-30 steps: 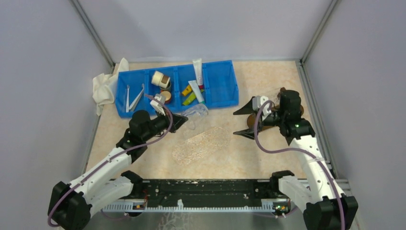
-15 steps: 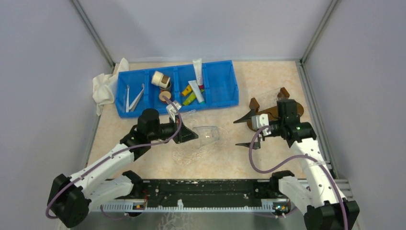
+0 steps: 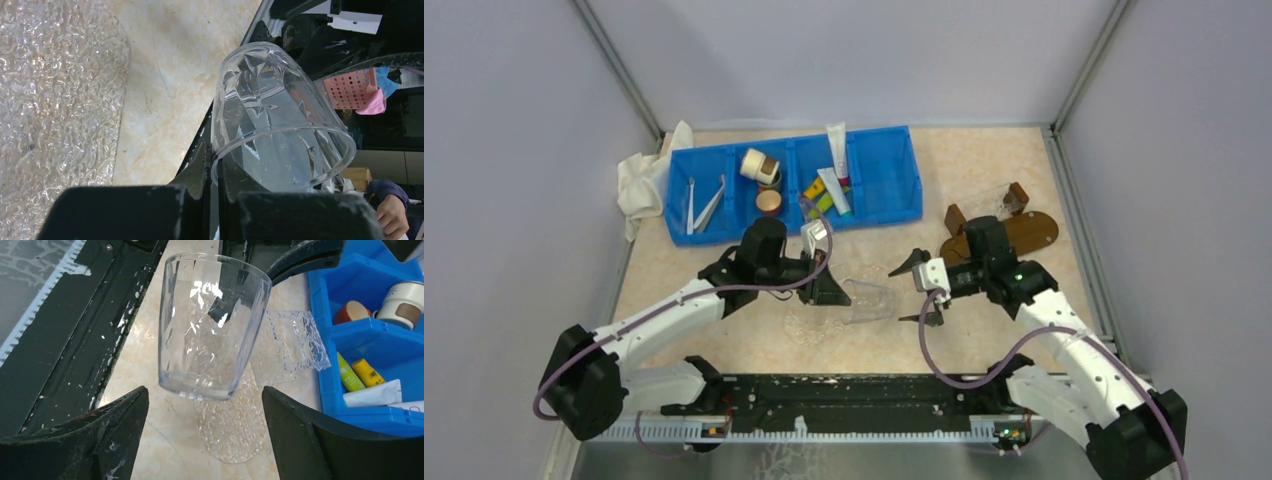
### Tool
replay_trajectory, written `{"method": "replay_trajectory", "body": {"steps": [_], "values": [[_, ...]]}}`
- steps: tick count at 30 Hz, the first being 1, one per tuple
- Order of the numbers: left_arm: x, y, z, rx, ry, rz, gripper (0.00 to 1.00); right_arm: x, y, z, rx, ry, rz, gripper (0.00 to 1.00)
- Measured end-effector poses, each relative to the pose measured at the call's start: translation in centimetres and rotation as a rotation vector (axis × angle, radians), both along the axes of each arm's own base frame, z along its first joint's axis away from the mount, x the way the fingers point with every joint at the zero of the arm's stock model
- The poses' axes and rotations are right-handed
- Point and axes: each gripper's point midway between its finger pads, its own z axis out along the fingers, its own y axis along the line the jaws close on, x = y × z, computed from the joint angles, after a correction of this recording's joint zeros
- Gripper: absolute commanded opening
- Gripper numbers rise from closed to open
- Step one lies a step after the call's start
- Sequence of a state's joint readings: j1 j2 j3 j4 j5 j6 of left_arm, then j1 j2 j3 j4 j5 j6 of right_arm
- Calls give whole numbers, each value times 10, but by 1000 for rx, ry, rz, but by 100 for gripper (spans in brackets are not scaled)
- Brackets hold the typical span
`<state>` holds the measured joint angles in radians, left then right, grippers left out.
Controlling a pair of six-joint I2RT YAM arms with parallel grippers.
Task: Prepare toiletry sets of a toothbrush and toothpaste on the tray
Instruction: Place the cup on the tray.
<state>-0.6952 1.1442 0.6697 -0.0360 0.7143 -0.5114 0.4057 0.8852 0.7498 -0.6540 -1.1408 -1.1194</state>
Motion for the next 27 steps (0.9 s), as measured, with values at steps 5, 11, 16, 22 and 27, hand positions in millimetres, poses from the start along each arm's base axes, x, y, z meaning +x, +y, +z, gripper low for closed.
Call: {"method": "replay_trajectory", "body": {"steps": [5,11,16,22,27], "values": [[1,-8,5,14,-13,-17,0,7,15,-17,-64,-3,-22,84],[5,-15,0,36,-6,-18,0,11,26,-35,-124,1,-52,79],[7,-18,-3,48,-2,-17,2,11,31,-44,-157,21,-63,63],[9,-18,-3,51,-10,-6,36,12,31,-45,-164,41,-80,28],[5,-15,18,4,-70,5,64,11,34,-41,-146,58,-78,14]]}}
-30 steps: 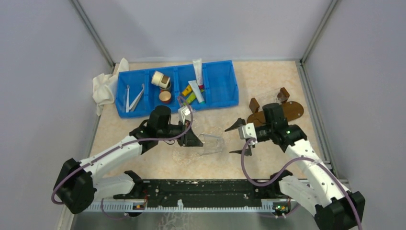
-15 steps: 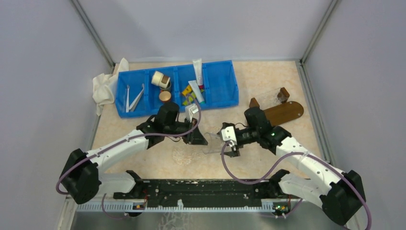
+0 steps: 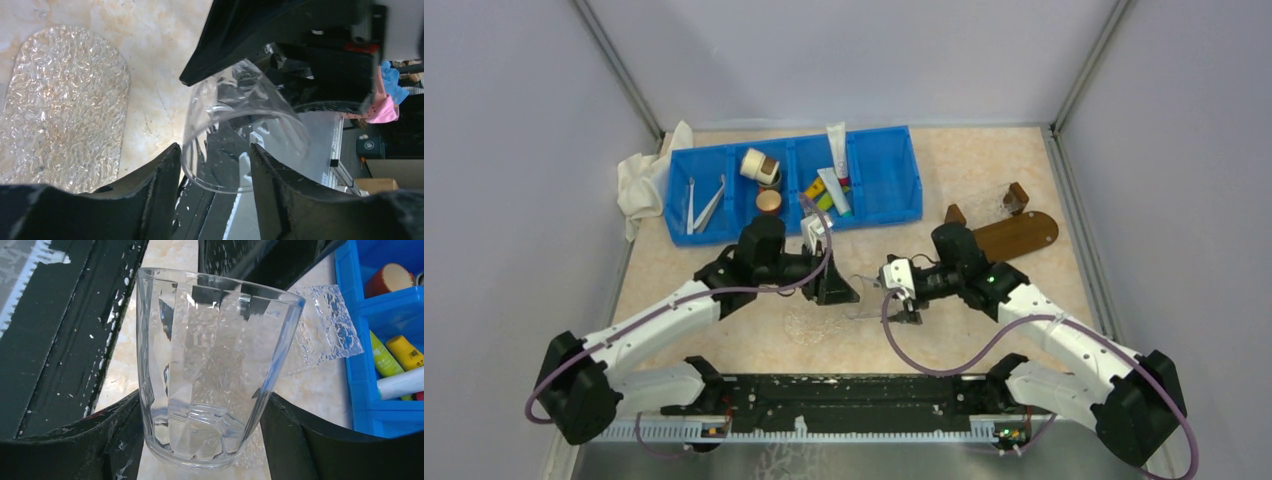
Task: Prepare toiletry sets of a toothbrush and toothpaste on the tray
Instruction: Place the cup on the tray.
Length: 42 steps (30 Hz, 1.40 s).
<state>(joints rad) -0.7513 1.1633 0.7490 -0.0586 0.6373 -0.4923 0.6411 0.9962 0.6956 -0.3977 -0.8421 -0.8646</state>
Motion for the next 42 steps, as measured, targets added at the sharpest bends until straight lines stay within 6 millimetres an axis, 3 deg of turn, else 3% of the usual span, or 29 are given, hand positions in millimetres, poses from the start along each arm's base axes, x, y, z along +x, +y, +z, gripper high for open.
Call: {"method": "replay_trajectory", "body": {"steps": [2,3,4,13,18,21,28,32,38,41,42], "values": [[-2,5,12,-32,-47,14,76,-1,1,2,12,15,2,13],[-3,8,17,-45,-71,19,95,-2,1,3,16,22,1,13],[-5,11,21,-59,-97,27,99,-2,1,3,21,33,0,12],[-26,40,51,-235,-296,79,99,-3,-2,11,68,122,-16,11],[-35,41,79,-356,-337,66,86,-2,-1,12,78,148,-20,11],[-34,35,85,-380,-307,55,77,-2,-1,10,76,170,-27,11],[-28,11,69,-300,-178,58,65,2,0,10,80,182,-42,11],[-31,2,74,-289,-174,61,59,3,0,8,76,194,-46,11],[-28,-16,64,-233,-164,68,55,4,0,6,71,203,-50,12],[-26,-22,53,-191,-150,73,46,5,0,5,70,204,-54,12],[-26,-24,50,-178,-147,73,39,5,0,5,69,205,-55,12]]}}
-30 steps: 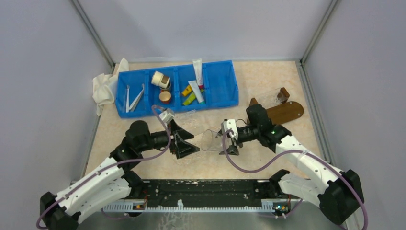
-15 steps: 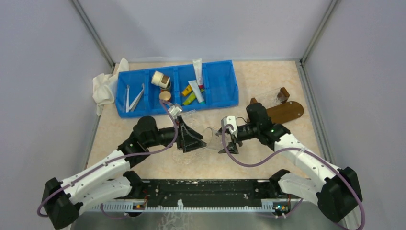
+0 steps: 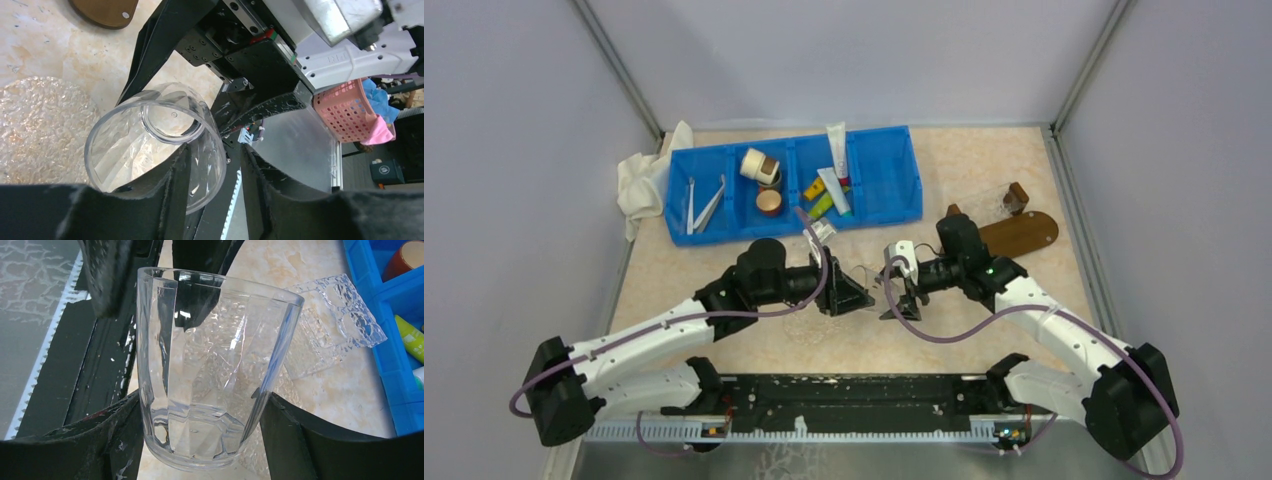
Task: Prepare toiletry sets of a toothbrush and toothpaste on the tray
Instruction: Place the cup on the tray.
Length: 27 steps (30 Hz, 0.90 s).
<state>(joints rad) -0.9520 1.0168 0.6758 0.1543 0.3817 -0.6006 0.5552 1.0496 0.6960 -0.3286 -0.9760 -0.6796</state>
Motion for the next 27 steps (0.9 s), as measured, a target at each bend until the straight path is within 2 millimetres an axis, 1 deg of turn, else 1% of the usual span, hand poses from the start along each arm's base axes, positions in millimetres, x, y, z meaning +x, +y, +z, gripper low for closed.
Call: {"method": "replay_trajectory", "body": {"steps": [1,2,3,4,5,6,7,8,11,14,18,22,24,27], "values": [[0,-1,-3,9,2,1,31,0,0,0,0,0,-1,12],[1,-3,-5,17,2,0,20,0,0,0,-1,0,-2,12],[1,-4,-6,23,2,-1,4,0,0,0,-2,0,-3,13],[1,-5,-7,28,6,-2,0,1,0,0,-3,0,-4,18],[1,-6,-7,31,-4,-7,0,2,-1,-1,-7,1,-11,30],[1,-6,-6,30,-8,-10,0,1,-1,-2,-10,9,-12,47],[1,-7,-6,31,-15,-12,0,1,-1,-3,-11,13,-12,57],[1,-6,-6,33,-21,-12,0,1,-1,-3,-12,15,-13,64],[3,-3,-8,51,-33,5,0,1,-2,-3,-14,14,-17,76],[5,5,-8,78,-53,43,0,1,0,-1,-6,8,-10,79],[9,31,-18,160,-53,131,0,4,-2,-1,-7,1,-20,80],[9,50,-28,232,-39,185,0,5,-2,-1,-8,-3,-22,80],[9,57,-37,271,-25,202,0,5,-3,-1,-8,-4,-25,80],[10,68,-59,367,13,235,0,7,-4,-1,-9,-5,-32,80]]}}
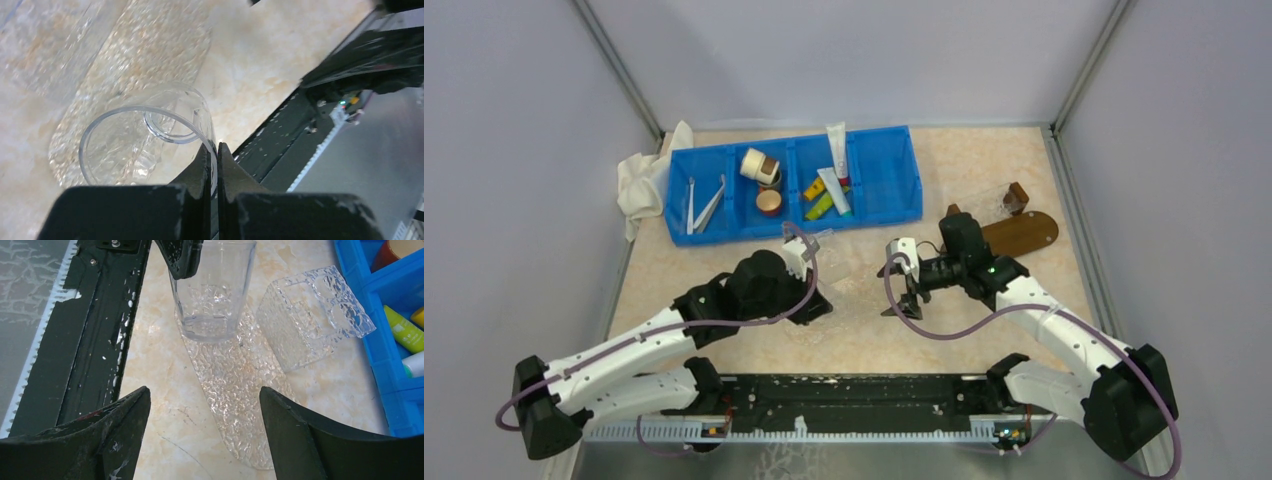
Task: Prepare toiletry sets of a toothbrush and toothpaste on the tray
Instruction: Place the cup on the tray.
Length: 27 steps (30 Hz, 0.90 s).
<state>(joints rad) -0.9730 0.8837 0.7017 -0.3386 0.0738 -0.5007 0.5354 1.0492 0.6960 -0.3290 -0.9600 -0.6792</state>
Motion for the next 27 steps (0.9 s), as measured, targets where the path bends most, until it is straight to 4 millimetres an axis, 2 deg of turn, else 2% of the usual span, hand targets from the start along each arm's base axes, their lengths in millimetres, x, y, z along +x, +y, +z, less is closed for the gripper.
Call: {"method": "replay_trajectory", "body": {"steps": [6,12,20,27], "values": [[3,28,-52,230,87,86,0,2,-2,0,-2,-1,-10,80],[3,43,-78,361,126,121,0,3,-2,-1,-4,-3,-14,80],[13,36,-79,419,125,115,3,3,-2,-1,-5,-3,-15,80],[16,33,-81,477,139,95,16,4,-2,-1,-5,-4,-17,80]]}}
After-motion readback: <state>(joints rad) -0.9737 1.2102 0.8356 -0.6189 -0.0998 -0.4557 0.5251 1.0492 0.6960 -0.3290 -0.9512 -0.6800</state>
